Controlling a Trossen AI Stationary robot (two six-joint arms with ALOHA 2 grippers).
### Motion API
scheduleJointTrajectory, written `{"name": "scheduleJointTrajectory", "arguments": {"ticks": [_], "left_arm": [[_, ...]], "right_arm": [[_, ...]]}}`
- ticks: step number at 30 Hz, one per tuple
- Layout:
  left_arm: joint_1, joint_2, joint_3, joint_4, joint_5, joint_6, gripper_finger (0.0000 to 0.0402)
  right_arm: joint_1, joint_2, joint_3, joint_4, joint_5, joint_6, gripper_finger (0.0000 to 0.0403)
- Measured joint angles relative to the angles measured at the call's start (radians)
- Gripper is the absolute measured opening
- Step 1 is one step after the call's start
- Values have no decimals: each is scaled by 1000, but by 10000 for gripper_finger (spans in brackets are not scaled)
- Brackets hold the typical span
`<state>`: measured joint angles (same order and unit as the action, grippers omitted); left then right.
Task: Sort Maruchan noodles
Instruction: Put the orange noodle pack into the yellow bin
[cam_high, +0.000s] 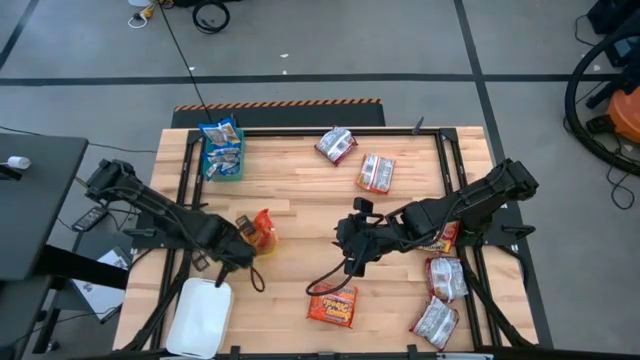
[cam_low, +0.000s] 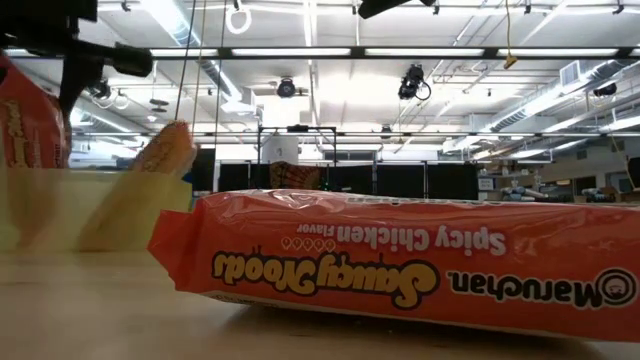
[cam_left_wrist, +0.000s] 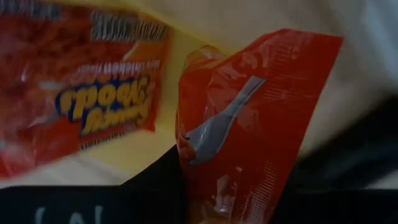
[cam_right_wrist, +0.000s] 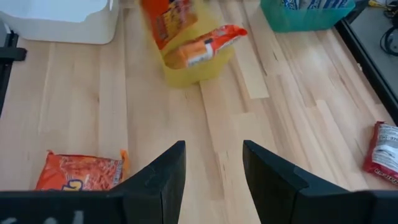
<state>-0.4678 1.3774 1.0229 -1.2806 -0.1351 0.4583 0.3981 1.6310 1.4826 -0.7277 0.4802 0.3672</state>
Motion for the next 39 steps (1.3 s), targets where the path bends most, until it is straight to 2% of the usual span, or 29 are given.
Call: {"name": "scheduleJointTrajectory", "arguments": {"ticks": [6, 15, 20, 27, 33, 39], "left_arm": [[49, -2, 0, -75, -10, 230, 134], [77, -2, 0, -48, 76, 538, 132], [108, 5, -9, -15, 114, 550, 131], [110, 0, -107, -37, 125, 561, 131], [131, -12, -113, -76, 102, 597, 131], [131, -12, -113, -84, 63, 566, 164]], "right_arm": [[0, 0, 0, -5, 1, -1, 165], [7, 0, 0, -17, -1, 7, 165], [18, 0, 0, -17, -2, 4, 165], [18, 0, 0, -22, 0, -3, 165], [2, 0, 0, -16, 63, -11, 165], [-30, 0, 0, -15, 66, -28, 165]]}}
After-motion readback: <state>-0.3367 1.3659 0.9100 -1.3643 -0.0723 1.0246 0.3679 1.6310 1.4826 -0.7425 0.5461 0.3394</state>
